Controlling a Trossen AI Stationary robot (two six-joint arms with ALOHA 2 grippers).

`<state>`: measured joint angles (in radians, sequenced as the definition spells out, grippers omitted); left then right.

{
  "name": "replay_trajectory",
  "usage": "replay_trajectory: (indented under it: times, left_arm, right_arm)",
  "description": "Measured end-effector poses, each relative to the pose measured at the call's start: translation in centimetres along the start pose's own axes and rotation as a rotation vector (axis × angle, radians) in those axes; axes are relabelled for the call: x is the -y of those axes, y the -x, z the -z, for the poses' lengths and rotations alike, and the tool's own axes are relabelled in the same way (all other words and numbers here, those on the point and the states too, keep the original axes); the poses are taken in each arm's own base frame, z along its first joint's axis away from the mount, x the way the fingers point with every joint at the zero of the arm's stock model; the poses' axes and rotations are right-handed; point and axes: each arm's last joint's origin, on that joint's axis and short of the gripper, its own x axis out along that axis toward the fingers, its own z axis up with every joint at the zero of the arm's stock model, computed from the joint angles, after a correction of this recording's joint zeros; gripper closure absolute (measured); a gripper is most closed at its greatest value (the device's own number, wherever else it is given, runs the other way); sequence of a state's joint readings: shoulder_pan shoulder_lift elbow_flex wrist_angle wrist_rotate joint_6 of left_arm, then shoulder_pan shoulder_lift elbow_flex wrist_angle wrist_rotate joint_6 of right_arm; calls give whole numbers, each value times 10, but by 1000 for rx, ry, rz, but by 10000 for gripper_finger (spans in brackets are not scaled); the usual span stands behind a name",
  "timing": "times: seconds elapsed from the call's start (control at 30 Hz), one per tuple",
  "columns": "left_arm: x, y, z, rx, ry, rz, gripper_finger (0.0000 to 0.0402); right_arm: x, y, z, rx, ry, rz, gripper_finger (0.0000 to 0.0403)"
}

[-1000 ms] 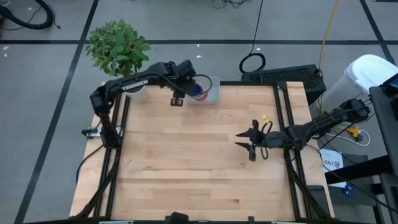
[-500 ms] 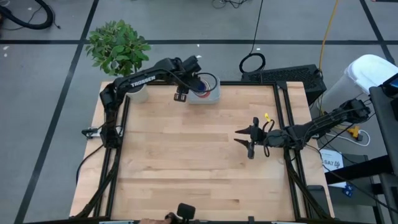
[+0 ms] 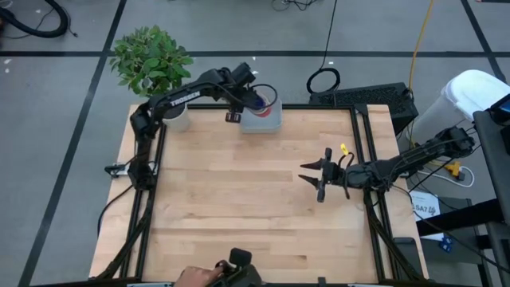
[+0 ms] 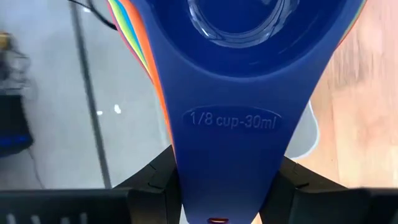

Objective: Nest measuring cups in basket
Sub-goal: Put the stacked measuring cups into the white bin

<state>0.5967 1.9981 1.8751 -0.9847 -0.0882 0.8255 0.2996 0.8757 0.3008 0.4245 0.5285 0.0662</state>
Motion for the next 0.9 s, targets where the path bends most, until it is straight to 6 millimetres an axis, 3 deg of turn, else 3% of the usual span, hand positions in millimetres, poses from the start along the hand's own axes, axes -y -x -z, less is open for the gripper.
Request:
replay_trajectory:
  times: [0.27, 0.6, 0.9]
  left_arm:
    - [4, -41, -4, -46, -37, 41, 257]
    - [1, -42, -7, 6, 1, 22, 257]
    - [5, -59, -10, 1, 23, 43, 257]
  right_arm:
    - [1, -1, -1, 6, -29, 10, 248]
    - [4, -2, 0, -4, -30, 26, 248]
    - [4, -2, 0, -5, -42, 22, 248]
